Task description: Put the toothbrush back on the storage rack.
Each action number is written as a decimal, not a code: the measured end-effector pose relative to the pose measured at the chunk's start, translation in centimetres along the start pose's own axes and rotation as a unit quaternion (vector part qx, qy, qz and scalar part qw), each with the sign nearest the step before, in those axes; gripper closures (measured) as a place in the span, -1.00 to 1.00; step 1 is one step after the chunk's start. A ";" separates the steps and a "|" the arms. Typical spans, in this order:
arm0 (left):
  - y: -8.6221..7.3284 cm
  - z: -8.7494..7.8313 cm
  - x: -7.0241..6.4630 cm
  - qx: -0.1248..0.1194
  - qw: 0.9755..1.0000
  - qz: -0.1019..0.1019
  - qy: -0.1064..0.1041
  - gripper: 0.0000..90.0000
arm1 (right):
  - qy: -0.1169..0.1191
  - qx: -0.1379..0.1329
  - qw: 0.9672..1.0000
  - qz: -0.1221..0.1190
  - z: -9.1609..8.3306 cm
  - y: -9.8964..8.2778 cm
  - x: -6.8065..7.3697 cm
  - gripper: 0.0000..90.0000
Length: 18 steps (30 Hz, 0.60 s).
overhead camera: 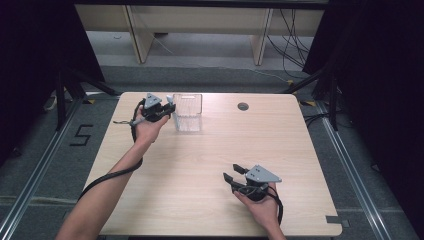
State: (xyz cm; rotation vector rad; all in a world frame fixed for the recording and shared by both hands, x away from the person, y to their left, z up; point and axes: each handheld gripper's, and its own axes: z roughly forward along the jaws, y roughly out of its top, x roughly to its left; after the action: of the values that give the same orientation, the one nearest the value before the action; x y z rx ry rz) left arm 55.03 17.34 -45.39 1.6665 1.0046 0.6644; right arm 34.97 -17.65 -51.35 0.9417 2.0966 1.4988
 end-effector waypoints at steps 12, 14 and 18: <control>-0.4 -0.7 0.3 -0.002 1.000 -0.006 -0.001 0.17 | -0.015 -0.001 1.000 -0.014 -0.2 0.0 -0.2 0.09; -0.6 -1.0 0.4 -0.004 1.000 -0.005 -0.005 0.08 | -0.011 0.004 1.000 -0.005 -0.2 0.0 -0.1 0.09; -0.7 -1.4 0.2 -0.004 1.000 -0.001 -0.012 -0.04 | -0.010 0.007 1.000 -0.008 -0.2 0.0 -0.1 0.09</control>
State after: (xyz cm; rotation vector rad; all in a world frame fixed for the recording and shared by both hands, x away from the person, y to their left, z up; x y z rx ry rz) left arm 53.79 18.30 -45.60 1.6634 0.9854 0.6454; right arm 34.92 -17.82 -51.30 0.9397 2.0989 1.4635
